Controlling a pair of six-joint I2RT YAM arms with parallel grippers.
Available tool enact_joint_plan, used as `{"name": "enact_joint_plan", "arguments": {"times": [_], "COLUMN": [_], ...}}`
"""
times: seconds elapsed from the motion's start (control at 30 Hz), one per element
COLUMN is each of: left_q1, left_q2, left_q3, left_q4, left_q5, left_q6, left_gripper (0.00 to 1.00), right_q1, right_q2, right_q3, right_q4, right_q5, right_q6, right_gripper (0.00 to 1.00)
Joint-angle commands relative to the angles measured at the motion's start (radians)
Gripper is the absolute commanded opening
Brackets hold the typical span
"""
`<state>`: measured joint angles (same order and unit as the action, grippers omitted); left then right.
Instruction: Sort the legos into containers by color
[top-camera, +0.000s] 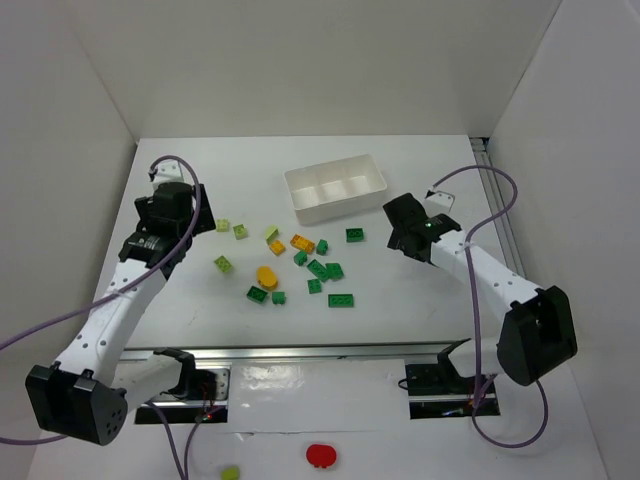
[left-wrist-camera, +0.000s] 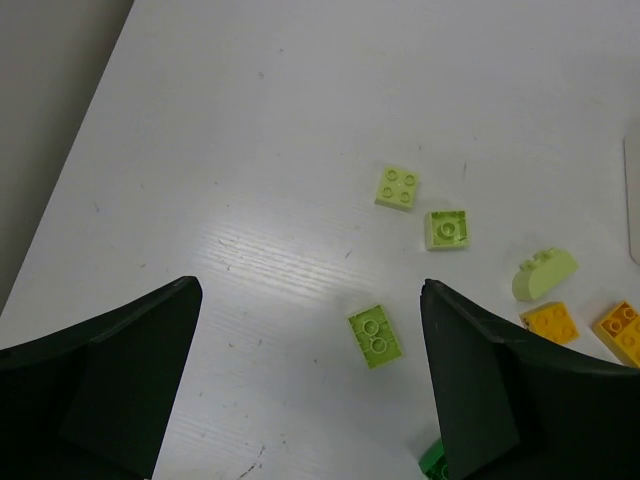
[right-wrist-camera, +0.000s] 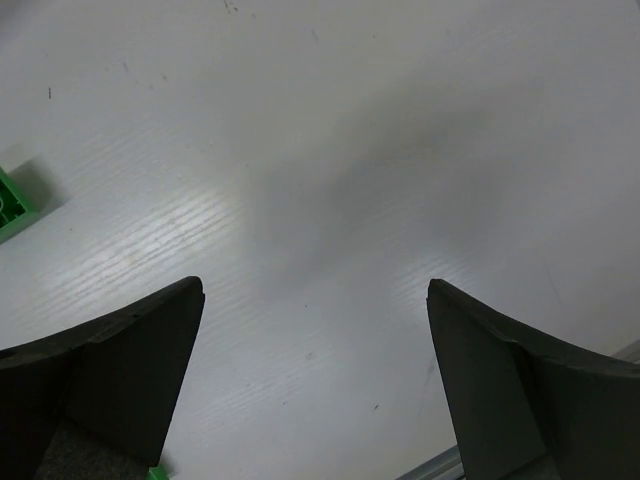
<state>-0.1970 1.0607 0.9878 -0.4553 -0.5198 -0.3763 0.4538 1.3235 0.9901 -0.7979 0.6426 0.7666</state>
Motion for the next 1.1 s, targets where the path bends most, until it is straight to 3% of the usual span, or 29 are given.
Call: {"name": "enact_joint_plan", "arguments": {"times": [0.0,0.03,0.27,0.43,0.5,0.63,1.07], "left_q1": [-0.001,-0.001,-0.001,-0.01,-0.01,-0.01,-0.019], "left_q2": [-0.015,-0.015,0.091,0.125,0.156,0.242,0.283], "left_q3": [0.043,0.054,0.13,0.152,0.193,0.293,0.282], "left_q4": [0.015,0.027,-0.016,-0.016,-0.034,-0.163,-0.163], "left_q5": [0.013,0.123,0.253,0.311,0.302,0.354,0.391], "left_q6": [0.023,0.078,0.05,0.071,0.005,-0.035,-0.035], "left_gripper": [1.0,1.0,1.0,1.0,1.0,1.0,1.0], "right_q1": [0.008,0.017,0.052,0.111,0.12,0.146,0.134], "right_q2": [0.025,0.039,0.025,-0.101,-0.101,0.023,0.417], "right_q3": [0.009,0.018,-0.008,-0.157,-0.182,-0.139,0.061], "right_q4": [0.031,0.031,0.138,0.431,0.491,0.517,0.654], "right_q5": [0.012,0.0,-0.109,-0.311,-0.343,-0.38,-0.333], "right_q6": [0.0,0.0,-0.073,-0.197,-0.207,-0.259,-0.351], "right_gripper": [1.0,1.0,1.0,0.96,0.96,0.97,0.99]}}
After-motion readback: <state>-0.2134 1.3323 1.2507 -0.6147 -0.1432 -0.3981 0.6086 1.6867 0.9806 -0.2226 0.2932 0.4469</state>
